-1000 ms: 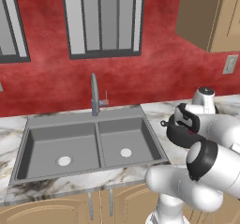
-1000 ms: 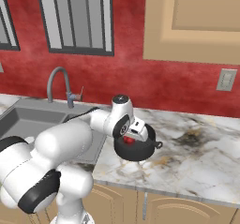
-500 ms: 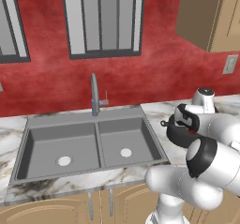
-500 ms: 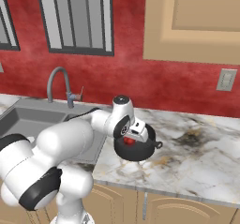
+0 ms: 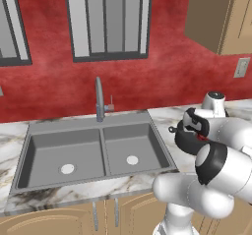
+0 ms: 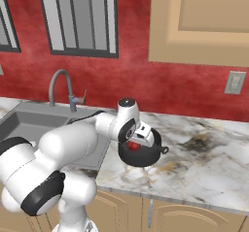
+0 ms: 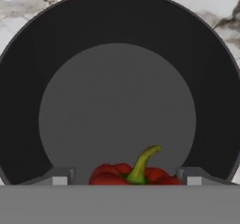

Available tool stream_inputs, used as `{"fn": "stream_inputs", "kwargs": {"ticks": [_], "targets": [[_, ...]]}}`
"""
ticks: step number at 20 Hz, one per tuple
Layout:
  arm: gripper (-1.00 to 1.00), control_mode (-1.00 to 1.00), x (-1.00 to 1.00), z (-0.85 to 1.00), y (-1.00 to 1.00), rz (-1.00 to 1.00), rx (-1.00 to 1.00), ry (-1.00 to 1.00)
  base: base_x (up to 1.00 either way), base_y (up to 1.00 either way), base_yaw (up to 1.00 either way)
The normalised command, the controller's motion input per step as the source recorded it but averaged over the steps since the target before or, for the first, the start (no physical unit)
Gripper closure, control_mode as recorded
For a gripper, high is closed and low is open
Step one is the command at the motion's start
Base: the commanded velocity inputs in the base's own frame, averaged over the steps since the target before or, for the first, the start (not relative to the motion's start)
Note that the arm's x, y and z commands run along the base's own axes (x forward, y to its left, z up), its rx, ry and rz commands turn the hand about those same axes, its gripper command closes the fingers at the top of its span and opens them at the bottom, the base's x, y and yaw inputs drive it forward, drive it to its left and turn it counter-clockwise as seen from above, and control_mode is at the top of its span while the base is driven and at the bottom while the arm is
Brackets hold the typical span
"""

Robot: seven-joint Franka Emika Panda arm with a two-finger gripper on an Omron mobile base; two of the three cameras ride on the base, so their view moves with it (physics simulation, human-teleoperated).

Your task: Dump the bell pepper from the pot into the sink. Then turn on the water and wash the bell pepper. Then turn off the water and put the bell pepper back in the pot.

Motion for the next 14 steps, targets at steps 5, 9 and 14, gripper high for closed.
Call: {"fn": "stream_inputs", "kwargs": {"ticks": [5, 9, 14], "targets": [[-1.00, -1.00, 0.00, 0.00, -0.03, 0.00, 0.00, 0.00, 0.00, 0.00, 0.00], [-1.00, -1.00, 0.00, 0.13, -0.01, 0.00, 0.00, 0.00, 0.00, 0.00, 0.00], [-1.00, -1.00, -0.14, 0.57, 0.00, 0.00, 0.01, -0.09, 0.00, 0.00, 0.00]]}}
